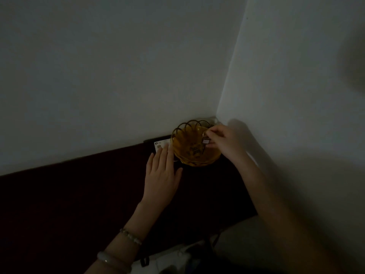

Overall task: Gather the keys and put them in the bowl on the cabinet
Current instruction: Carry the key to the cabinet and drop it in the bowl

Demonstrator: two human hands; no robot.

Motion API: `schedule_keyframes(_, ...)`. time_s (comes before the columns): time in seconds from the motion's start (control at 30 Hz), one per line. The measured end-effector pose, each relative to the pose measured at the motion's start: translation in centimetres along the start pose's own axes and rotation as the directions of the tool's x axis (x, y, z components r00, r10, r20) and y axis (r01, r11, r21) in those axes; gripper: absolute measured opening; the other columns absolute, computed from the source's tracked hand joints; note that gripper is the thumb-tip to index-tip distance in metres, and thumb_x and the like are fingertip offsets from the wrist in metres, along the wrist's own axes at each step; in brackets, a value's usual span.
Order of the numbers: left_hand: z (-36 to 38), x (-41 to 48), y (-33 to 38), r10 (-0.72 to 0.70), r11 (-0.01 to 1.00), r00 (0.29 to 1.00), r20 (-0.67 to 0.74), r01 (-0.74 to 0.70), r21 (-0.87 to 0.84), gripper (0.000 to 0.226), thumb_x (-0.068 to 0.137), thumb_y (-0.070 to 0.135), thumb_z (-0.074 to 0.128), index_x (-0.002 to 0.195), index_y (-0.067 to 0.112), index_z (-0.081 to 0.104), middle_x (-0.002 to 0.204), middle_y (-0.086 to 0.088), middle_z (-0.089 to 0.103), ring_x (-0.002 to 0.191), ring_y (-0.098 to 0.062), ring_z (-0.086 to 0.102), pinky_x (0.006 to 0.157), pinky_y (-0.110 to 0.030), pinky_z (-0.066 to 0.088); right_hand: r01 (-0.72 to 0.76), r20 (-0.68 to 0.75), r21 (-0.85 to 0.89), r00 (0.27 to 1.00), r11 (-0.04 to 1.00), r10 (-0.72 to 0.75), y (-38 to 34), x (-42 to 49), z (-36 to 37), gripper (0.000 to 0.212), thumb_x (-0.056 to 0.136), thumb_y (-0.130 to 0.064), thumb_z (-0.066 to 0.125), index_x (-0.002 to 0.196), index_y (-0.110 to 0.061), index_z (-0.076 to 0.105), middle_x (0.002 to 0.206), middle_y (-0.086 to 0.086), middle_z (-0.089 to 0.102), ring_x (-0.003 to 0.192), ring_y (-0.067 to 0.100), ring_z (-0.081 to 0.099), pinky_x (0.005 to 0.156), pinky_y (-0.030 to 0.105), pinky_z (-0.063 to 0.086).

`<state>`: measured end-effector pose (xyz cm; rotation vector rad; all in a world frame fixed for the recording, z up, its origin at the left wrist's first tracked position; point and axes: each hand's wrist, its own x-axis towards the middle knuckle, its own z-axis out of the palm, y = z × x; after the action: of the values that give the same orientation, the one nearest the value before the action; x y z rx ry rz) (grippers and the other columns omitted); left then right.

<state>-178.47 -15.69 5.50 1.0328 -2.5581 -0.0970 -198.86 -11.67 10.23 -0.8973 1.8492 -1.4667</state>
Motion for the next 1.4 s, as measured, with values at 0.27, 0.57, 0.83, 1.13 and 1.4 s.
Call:
schedule_keyframes(0.27,0.6,0.2,-1.0,-0.063,0.996,0.998,-0.001,0.063,0.056,0.065,0.087,0.032,0.057,0.138,-0.001,0.033,0.142,-0.02,0.041,0.132,-0.032,0.037,0.109,-0.049,0.028,-0.033,0.168,-0.399,0.98,0.917,0.108,3.0,5.1,1.7,0.014,0.087,-0.016,0.059,0.075,-0.015,0.066,0.085,0.009,0.067,0.085,0.025,0.067,0.077,0.044,0.057)
schedule_keyframes(0.57,0.9,0.6,-1.2,-0.091,0.992,0.996,-0.007,0.092,0.081,0.065,0.087,0.032,0.058,0.137,-0.001,0.035,0.141,-0.02,0.043,0.13,-0.033,0.039,0.109,-0.049,0.029,0.025,0.175,-0.637,0.978,0.77,0.113,3.7,6.4,2.5,0.013,0.088,-0.017,0.057,0.083,-0.01,0.067,0.086,0.012,0.065,0.068,0.017,0.053,0.061,0.024,0.038)
schedule_keyframes(0.83,0.8,1.0,-1.2,-0.107,0.992,0.994,0.006,0.107,0.074,0.064,0.088,0.032,0.057,0.138,-0.001,0.034,0.142,-0.021,0.041,0.132,-0.033,0.037,0.11,-0.049,0.027,0.05,0.187,-0.718,0.975,0.694,0.123,2.1,5.0,2.3,0.024,0.088,-0.014,0.053,0.095,0.007,0.063,0.096,0.028,0.065,0.084,0.036,0.06,0.072,0.043,0.051)
schedule_keyframes(1.13,-1.3,0.1,-2.3,-0.147,0.981,0.988,-0.054,0.152,0.119,0.067,0.086,0.032,0.061,0.137,0.0,0.033,0.141,-0.02,0.043,0.13,-0.033,0.039,0.109,-0.05,0.026,0.349,0.192,-0.616,0.936,0.706,-0.295,-1.7,-1.4,4.3,0.038,0.09,-0.02,0.053,0.126,-0.008,0.049,0.123,0.012,0.059,0.113,0.024,0.054,0.091,0.029,0.04)
schedule_keyframes(1.4,-6.0,-6.0,-6.0,-0.342,0.907,0.925,-0.164,0.371,0.201,0.067,0.086,0.034,0.059,0.138,0.0,0.032,0.142,-0.021,0.041,0.131,-0.034,0.039,0.109,-0.049,0.025,0.646,0.461,-0.595,0.762,0.478,-0.456,-4.6,-7.7,11.6,0.056,0.089,-0.024,0.057,0.137,-0.005,0.035,0.139,0.019,0.044,0.13,0.032,0.038,0.106,0.042,0.036)
